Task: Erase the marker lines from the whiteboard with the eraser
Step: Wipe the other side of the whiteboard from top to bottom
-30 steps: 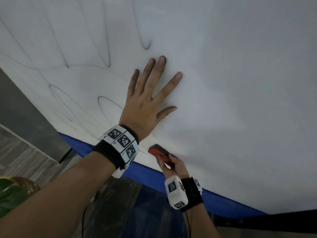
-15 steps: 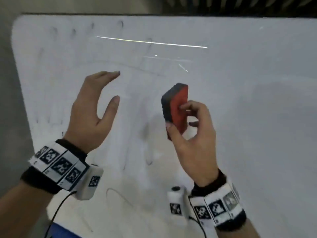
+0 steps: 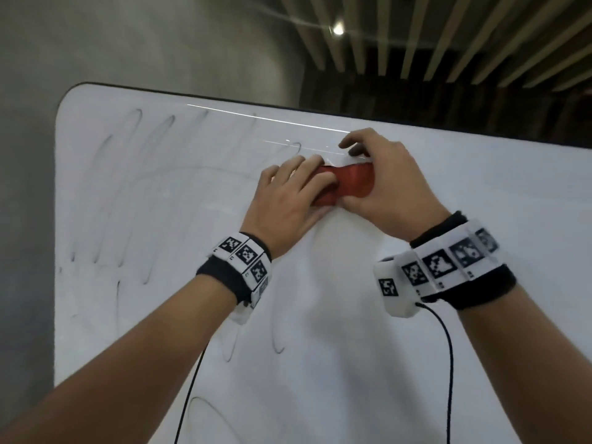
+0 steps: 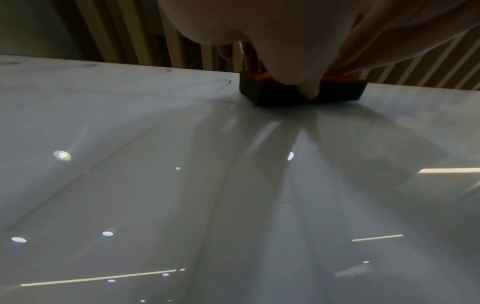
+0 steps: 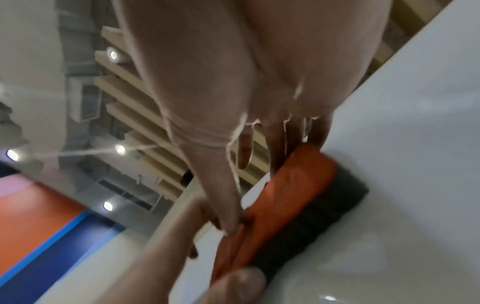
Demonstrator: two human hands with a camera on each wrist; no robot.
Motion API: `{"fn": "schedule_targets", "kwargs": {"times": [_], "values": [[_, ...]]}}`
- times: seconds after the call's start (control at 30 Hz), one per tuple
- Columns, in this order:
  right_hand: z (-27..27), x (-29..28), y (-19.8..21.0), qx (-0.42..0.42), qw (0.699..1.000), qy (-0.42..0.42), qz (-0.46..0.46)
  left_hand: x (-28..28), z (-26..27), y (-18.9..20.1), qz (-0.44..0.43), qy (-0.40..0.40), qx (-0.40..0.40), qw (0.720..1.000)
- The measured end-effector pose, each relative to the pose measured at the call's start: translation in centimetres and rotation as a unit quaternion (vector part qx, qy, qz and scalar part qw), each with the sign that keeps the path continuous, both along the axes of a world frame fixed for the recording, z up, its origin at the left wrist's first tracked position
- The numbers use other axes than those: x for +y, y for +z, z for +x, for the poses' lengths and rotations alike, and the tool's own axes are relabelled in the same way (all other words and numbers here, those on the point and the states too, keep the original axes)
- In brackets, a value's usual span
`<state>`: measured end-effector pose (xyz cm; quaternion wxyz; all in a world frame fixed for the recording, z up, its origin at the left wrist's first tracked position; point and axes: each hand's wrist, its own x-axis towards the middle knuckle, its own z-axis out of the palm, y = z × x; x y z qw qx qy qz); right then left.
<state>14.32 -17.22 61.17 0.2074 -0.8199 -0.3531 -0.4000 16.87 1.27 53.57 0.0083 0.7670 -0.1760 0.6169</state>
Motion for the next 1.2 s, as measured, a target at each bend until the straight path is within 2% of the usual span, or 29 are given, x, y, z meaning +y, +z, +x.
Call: {"fn": "schedule_targets", "kwargs": {"times": [0.07, 0.13, 0.2, 0.23, 0.3, 0.37, 0.47, 0.53, 0.6, 0.73, 0.8, 0.87, 0.97, 1.03, 1.07, 1.1, 1.17, 1.2], "values": [[-0.3, -0.7, 1.3, -0.059, 0.998, -0.015, 0.019, 0.8, 1.0, 0.5, -0.049, 0.014, -0.010, 0.999], [-0.2, -1.6, 2.5, -0.113, 0.990, -0.056, 0.065, 2.4, 2.0, 1.0, -0.160, 0.028, -0.011, 0.987], [0.5, -2.4, 3.3, -0.111, 0.982, -0.098, 0.115, 3.6, 2.6, 1.3, -0.256, 0.068, -0.016, 0.964], [1.0, -2.4, 3.4, -0.099, 0.980, -0.119, 0.121, 3.5, 2.8, 1.3, -0.273, 0.086, -0.017, 0.958], [2.0, -2.2, 2.8, -0.092, 0.976, -0.172, 0.101, 2.4, 2.6, 0.4, -0.256, 0.093, -0.017, 0.962], [2.8, -1.7, 1.9, -0.111, 0.967, -0.212, 0.088, 0.8, 1.8, -2.4, -0.177, 0.067, -0.017, 0.982], [3.4, -1.3, 1.3, -0.130, 0.960, -0.223, 0.108, 0.1, 0.5, -7.7, -0.064, 0.032, 0.005, 0.997], [3.6, -1.1, 1.4, -0.126, 0.959, -0.217, 0.129, 1.3, 0.4, -8.6, -0.043, 0.039, 0.017, 0.998], [3.8, -0.8, 1.6, -0.120, 0.957, -0.214, 0.152, 2.8, 0.9, -7.3, -0.079, 0.056, 0.017, 0.995], [4.0, -0.3, 1.6, -0.117, 0.953, -0.221, 0.172, 3.9, 1.8, -4.0, -0.260, 0.064, 0.025, 0.963], [4.0, -0.2, 1.4, -0.124, 0.950, -0.223, 0.177, 2.5, 1.8, -4.3, -0.282, 0.067, 0.016, 0.957], [4.1, -0.1, 1.2, -0.133, 0.948, -0.223, 0.182, 0.8, 1.3, -6.5, -0.211, 0.042, 0.017, 0.977], [4.2, 0.0, 1.1, -0.135, 0.946, -0.228, 0.186, 0.6, 0.1, -10.2, -0.032, 0.003, 0.037, 0.999], [4.2, 0.0, 1.1, -0.131, 0.946, -0.230, 0.185, 3.1, 0.3, -8.6, 0.056, 0.003, 0.030, 0.998], [4.3, 0.0, 1.2, -0.130, 0.946, -0.229, 0.187, 4.5, 0.6, -6.7, 0.071, 0.019, 0.026, 0.997], [4.3, 0.1, 1.2, -0.128, 0.947, -0.229, 0.188, 6.2, 1.1, -4.3, 0.049, 0.040, 0.018, 0.998], [4.3, 0.2, 1.2, -0.127, 0.945, -0.231, 0.194, 10.3, 1.9, 0.8, -0.097, 0.094, 0.009, 0.991], [4.2, 0.3, 1.2, -0.129, 0.944, -0.232, 0.198, 12.4, 2.2, 2.9, -0.192, 0.117, 0.024, 0.974]]}}
